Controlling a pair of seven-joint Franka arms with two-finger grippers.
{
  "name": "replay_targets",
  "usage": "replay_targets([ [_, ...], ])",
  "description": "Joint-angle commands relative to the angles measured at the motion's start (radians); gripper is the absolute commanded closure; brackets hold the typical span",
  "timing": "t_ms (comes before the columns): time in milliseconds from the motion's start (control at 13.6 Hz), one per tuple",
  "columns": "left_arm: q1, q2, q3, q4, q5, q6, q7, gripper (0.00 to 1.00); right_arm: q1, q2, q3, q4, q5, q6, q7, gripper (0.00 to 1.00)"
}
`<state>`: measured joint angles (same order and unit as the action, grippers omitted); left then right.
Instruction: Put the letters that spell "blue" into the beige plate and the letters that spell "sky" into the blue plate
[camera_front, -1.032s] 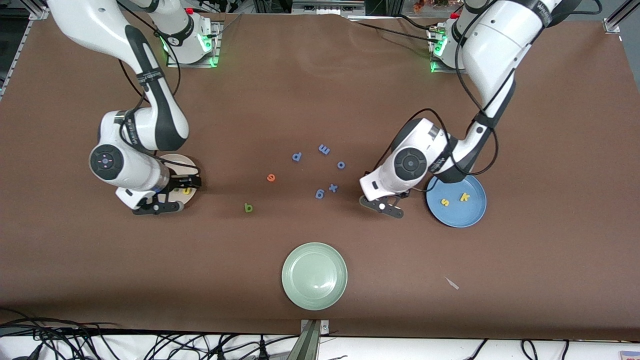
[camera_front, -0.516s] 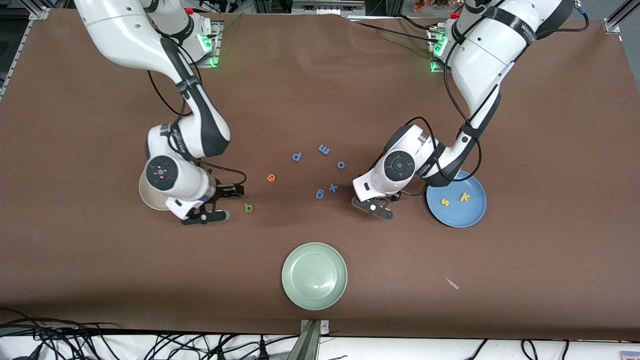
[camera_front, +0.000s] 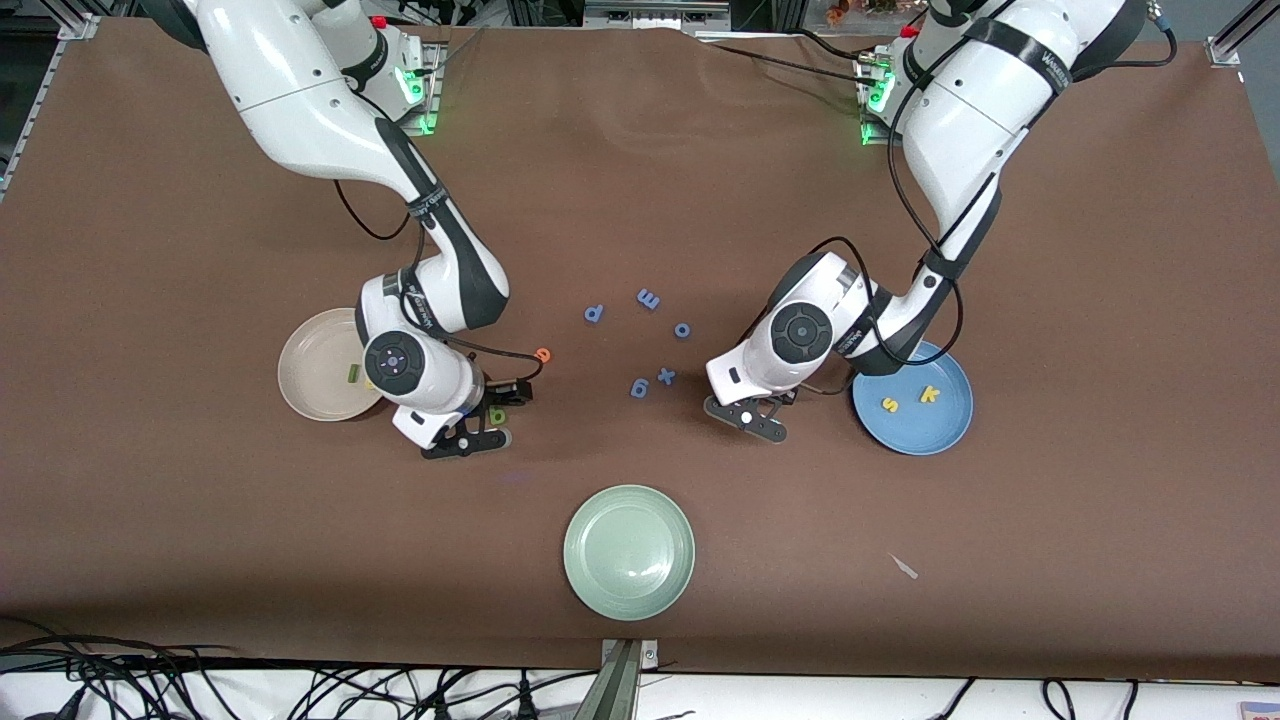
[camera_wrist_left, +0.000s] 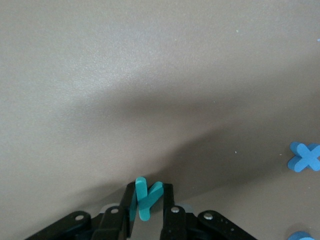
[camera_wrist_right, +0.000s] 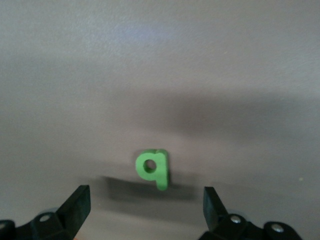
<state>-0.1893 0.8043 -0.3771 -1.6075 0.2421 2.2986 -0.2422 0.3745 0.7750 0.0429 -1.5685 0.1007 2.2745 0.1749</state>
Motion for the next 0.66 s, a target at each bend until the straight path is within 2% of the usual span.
replay_targets([
  [0,0.016,-0.007,0.001,0.006,0.034,0.002,0.012,1.00,0.006,0.039,0.002,0.031,0.004,0.045,0.011,0.00],
  [74,0.024,-0.023,0.003,0.006,0.032,-0.005,0.023,1.00,0.006,0.043,0.002,0.031,0.007,0.065,0.011,0.02],
  [221,0.054,-0.092,0.003,0.015,0.032,-0.100,0.046,1.00,0.007,0.041,0.002,0.031,0.008,0.066,0.008,0.21],
  [369,0.118,-0.160,0.003,0.015,0.032,-0.203,0.160,1.00,0.006,0.043,0.002,0.031,0.011,0.065,0.008,0.45],
  [590,0.259,-0.192,0.001,0.009,0.032,-0.307,0.416,1.00,0.006,0.043,0.002,0.031,0.011,0.065,0.009,0.69],
])
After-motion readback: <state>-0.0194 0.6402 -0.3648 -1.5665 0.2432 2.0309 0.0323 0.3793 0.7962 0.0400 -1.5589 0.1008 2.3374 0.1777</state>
